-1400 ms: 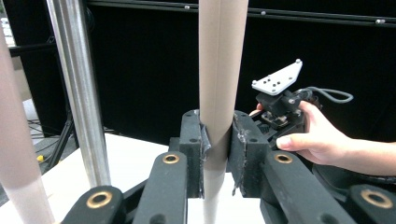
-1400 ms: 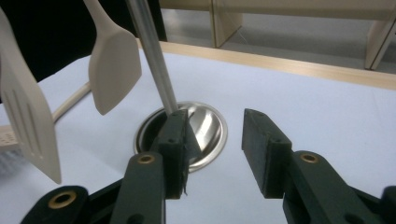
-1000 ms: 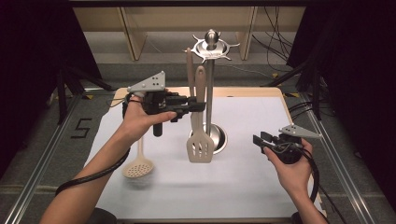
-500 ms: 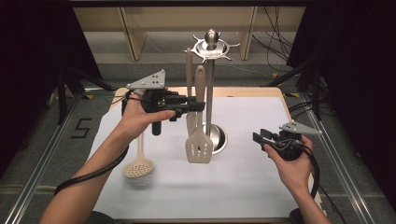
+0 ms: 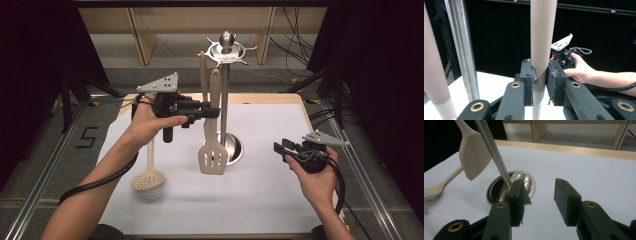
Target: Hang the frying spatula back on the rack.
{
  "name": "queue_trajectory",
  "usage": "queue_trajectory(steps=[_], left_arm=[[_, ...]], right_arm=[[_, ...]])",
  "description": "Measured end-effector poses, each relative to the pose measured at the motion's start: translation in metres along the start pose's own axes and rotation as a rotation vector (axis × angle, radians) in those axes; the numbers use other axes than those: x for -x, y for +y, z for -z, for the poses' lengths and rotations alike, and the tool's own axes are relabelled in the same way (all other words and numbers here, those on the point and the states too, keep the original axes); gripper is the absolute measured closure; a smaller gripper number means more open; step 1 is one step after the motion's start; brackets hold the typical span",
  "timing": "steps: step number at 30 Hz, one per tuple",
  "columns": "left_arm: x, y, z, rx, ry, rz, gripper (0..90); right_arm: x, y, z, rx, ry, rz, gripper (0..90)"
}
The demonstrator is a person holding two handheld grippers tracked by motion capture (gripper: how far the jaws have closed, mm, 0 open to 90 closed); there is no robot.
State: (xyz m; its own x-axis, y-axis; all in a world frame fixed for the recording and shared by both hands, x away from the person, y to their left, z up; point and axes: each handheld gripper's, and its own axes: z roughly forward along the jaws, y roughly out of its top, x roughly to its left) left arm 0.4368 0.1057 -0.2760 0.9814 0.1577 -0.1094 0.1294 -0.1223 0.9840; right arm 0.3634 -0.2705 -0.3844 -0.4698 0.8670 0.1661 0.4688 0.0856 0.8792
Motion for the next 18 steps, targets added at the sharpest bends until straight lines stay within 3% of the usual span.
queue_trajectory(steps=[4,6,7,18], left_arm=[[-0.003,0.002,-0.001,-0.003,-0.007,0.001,75.9],[-0.004,0.002,-0.001,-0.003,-0.011,0.007,75.9],[-0.005,0.003,-0.001,-0.013,-0.011,0.002,75.9],[-0.014,0.003,-0.001,-0.019,-0.009,0.022,76.0]], right_arm=[[0.000,-0.001,-0.002,0.013,0.001,0.020,60.8],[-0.002,-0.001,-0.002,0.003,0.008,-0.011,60.8],[0.000,-0.001,-0.001,-0.004,0.001,0.011,60.8],[-0.001,0.000,0.000,0.000,0.004,0.000,60.8]])
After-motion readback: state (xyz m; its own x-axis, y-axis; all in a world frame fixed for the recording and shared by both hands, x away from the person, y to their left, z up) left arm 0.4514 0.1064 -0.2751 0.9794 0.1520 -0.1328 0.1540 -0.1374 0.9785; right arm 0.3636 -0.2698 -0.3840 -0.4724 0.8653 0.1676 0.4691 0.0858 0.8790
